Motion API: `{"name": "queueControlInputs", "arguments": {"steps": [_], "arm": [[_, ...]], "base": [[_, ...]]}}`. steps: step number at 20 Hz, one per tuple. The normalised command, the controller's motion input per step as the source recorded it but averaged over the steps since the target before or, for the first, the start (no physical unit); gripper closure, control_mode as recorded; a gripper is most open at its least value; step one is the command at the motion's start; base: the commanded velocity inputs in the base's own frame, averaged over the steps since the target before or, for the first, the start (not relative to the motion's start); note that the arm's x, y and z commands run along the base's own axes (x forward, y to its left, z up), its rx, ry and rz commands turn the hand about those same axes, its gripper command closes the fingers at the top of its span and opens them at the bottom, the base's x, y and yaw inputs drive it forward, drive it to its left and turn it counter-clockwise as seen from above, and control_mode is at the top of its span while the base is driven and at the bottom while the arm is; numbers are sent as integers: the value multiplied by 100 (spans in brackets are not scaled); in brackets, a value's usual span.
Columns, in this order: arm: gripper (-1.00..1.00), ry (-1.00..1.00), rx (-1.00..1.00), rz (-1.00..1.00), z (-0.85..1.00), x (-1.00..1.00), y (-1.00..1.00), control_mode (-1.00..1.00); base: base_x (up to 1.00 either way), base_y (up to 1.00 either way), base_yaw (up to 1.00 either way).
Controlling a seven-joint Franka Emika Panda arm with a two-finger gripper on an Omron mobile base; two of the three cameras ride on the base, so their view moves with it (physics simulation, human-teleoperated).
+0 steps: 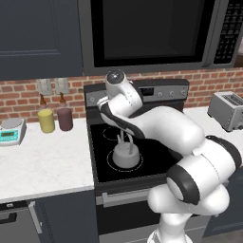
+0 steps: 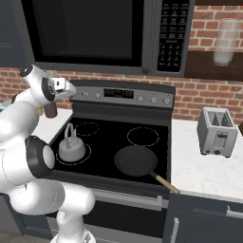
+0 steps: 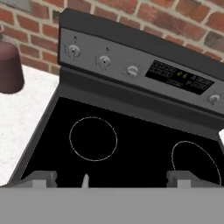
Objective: Pick the kettle from the counter and place it on a stove burner. Then turn the burner on.
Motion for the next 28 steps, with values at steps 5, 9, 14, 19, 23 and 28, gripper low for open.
{"name": "queueControlInputs", "arguments": {"steps": [5, 9, 14, 19, 23, 28], "arm": [[-100, -11, 0, 0, 15, 23, 0, -100], [-100, -6, 0, 0, 9, 40, 0, -100], [-100, -7, 1, 0, 4, 38, 0, -100], [-100, -3, 0, 0, 0, 47, 0, -100], [-100, -7, 0, 0, -1, 38, 0, -100], [-100, -1, 0, 0, -15, 24, 7, -100]], "base": [[0, 0, 0], [0, 0, 0], [0, 0, 0], [0, 0, 0], [0, 0, 0], [0, 0, 0]]}}
